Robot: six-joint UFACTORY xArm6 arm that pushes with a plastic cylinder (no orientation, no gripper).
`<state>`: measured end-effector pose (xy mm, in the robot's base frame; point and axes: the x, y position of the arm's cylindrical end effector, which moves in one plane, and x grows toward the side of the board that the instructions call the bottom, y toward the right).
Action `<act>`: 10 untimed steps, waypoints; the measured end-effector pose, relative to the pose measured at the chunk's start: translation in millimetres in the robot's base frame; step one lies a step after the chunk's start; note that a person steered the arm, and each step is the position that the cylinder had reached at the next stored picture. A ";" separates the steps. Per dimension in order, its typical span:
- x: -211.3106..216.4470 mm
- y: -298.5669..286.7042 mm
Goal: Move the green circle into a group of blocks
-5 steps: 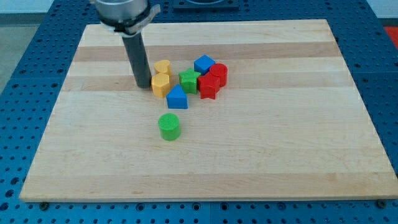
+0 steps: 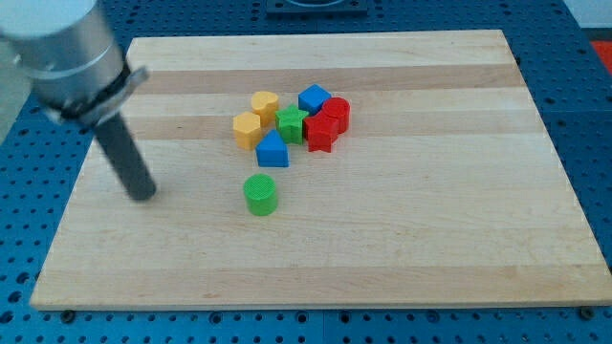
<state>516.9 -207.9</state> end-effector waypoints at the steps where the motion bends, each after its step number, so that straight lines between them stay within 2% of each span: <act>1: 21.2 85.8; 2: 12.0 157.0; 3: -9.2 199.7; 4: 26.5 131.0; 5: 1.3 71.8; 6: -9.5 147.4; 8: -10.7 218.2; 10: -59.6 220.9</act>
<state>457.3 12.9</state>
